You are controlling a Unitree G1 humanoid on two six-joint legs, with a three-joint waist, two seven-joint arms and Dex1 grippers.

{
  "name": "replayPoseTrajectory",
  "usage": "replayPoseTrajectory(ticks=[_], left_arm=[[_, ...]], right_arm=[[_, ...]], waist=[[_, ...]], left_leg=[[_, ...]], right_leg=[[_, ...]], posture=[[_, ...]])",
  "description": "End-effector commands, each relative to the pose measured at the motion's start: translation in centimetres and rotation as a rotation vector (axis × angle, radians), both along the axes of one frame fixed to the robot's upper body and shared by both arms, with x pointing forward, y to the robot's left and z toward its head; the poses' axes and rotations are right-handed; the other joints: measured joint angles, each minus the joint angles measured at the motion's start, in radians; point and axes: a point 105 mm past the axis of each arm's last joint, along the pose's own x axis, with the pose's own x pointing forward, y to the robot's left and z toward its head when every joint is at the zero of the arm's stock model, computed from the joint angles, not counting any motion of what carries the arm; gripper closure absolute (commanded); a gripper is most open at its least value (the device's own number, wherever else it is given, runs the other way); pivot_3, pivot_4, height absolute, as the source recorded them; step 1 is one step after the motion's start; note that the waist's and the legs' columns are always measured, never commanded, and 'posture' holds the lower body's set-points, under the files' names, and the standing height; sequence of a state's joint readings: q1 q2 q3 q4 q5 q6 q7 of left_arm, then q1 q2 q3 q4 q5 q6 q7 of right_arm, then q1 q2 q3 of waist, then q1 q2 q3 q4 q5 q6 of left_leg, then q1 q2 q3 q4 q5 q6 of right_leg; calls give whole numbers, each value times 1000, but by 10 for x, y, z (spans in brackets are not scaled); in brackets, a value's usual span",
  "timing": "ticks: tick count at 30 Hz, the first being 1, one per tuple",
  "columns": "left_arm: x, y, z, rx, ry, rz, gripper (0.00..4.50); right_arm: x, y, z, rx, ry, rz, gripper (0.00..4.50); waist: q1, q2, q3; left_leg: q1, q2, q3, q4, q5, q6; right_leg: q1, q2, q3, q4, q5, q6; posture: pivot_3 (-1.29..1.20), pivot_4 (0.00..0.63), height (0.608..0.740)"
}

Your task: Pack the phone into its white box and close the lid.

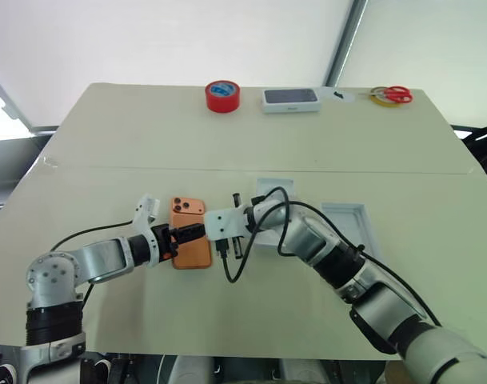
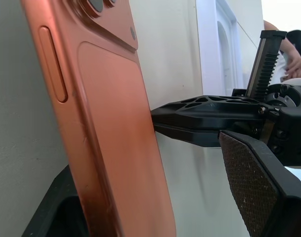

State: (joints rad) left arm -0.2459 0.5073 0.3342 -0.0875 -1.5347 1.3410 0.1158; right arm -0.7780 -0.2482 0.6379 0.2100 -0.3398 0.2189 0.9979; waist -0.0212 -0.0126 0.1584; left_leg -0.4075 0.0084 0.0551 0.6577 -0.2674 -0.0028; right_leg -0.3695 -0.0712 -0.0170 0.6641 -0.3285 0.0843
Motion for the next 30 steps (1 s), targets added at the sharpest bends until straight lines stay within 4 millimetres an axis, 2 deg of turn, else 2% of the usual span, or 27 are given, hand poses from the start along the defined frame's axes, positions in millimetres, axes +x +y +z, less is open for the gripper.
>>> replayPoseTrajectory(ticks=[1,7,8,9,14,17,21,22,24,25,27,30], left_arm=[[-9,10,-5,-5,16,18,1103],[-17,21,-5,-34,19,42,1103],[-17,19,-3,-53,9,39,1629],[-17,17,-1,-67,1,37,1950],[-11,4,-8,-140,23,55,4449],[-10,3,-2,-208,15,59,4483],[-11,11,18,-293,-97,90,4483],[-12,14,16,-266,-91,94,4483],[-14,17,20,-223,-136,80,4483],[-15,16,22,-210,-156,67,4496],[-15,15,23,-188,-177,54,4500],[-14,6,33,-197,-235,18,4500]], right_arm=[[-2,0,-4,-2,12,3,4447],[-4,-1,-5,-6,-2,17,4447],[-5,0,-3,2,4,14,4500],[-5,0,-2,8,9,11,4500],[-7,0,0,5,-3,25,4500],[-4,-1,5,24,-8,14,4500],[-9,13,33,222,33,22,4500],[-9,14,42,279,62,12,4500],[-8,7,54,345,166,1,4500],[-6,1,58,372,251,-19,4249],[0,-9,64,410,312,-68,3586],[-4,-36,62,351,279,-57,2043]], waist=[[-1,0,0],[-7,0,0],[-9,0,0],[-10,0,0],[-2,0,0],[-1,0,0],[-2,-1,1],[-2,-1,2],[-3,-2,2],[-3,-1,3],[-1,-1,3],[7,-1,3]], left_leg=[[0,0,0,0,0,0],[0,0,0,-3,1,-1],[0,0,0,-3,1,-1],[0,0,0,-3,1,-1],[0,0,0,-4,1,-1],[1,0,0,-5,1,-2],[-1,0,0,-5,1,-2],[-1,0,0,-6,1,-2],[-1,0,0,-6,2,-2],[-1,0,0,-6,2,-3],[-1,0,0,-7,2,-3],[-1,0,0,-7,1,-2]], right_leg=[[0,0,0,0,0,0],[-1,0,0,-1,0,0],[-1,0,0,-1,0,0],[-1,0,0,-1,0,0],[-1,0,0,-2,0,0],[-1,-1,0,-2,0,0],[-3,-1,0,-2,0,0],[-3,-1,0,-2,0,0],[-4,-1,0,-2,0,0],[-4,0,0,-2,0,-1],[-3,-1,0,-2,0,-1],[-3,-1,0,-4,0,-1]], posture=[[0,150,740],[0,150,740],[0,150,740],[0,150,740],[0,150,740],[0,150,740],[0,150,740],[0,150,740],[0,150,740],[0,150,740],[0,150,740],[0,150,740]])
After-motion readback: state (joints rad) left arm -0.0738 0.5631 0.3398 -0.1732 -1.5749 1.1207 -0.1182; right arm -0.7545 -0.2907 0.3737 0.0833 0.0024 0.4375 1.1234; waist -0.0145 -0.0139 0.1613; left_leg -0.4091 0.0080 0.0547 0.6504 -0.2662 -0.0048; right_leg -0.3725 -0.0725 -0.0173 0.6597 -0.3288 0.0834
